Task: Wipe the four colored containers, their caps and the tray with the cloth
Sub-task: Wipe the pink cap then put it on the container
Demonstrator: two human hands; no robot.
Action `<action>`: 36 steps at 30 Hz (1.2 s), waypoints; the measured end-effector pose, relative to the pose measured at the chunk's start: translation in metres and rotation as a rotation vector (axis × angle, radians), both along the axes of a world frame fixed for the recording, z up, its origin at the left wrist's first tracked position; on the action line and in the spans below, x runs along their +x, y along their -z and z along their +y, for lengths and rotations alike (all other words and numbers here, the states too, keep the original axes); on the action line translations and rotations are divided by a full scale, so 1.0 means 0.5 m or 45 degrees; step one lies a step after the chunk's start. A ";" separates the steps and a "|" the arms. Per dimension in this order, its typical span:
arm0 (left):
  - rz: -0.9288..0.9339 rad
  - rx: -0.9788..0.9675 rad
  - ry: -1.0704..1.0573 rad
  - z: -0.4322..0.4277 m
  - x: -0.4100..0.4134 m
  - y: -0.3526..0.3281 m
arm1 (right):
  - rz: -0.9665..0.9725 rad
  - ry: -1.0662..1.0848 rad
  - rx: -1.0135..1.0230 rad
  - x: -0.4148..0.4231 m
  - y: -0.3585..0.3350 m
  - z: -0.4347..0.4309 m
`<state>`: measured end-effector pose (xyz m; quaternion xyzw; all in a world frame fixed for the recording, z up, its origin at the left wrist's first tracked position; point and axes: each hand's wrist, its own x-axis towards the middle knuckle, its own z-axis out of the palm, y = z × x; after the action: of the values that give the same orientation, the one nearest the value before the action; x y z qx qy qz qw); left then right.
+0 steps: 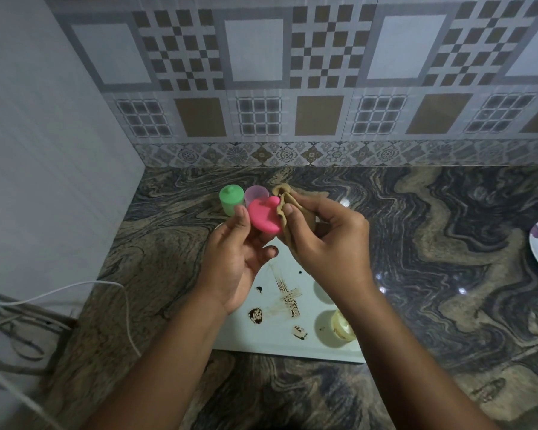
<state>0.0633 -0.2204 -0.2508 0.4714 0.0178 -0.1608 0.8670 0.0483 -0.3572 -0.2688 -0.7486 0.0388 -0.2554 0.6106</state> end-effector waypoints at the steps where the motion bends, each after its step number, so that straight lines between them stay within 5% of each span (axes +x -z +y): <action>1: -0.015 -0.020 0.020 0.001 0.001 0.004 | -0.004 0.005 0.009 -0.001 0.003 0.001; 20: -0.188 0.085 0.079 0.013 -0.006 0.005 | -0.038 0.030 0.046 -0.003 -0.006 0.001; 36: -0.058 0.041 0.001 0.006 -0.002 -0.014 | -0.062 0.045 0.035 -0.002 -0.009 -0.001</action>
<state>0.0624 -0.2173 -0.2436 0.4888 0.0005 -0.1501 0.8594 0.0472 -0.3579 -0.2646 -0.7330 0.0404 -0.2838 0.6169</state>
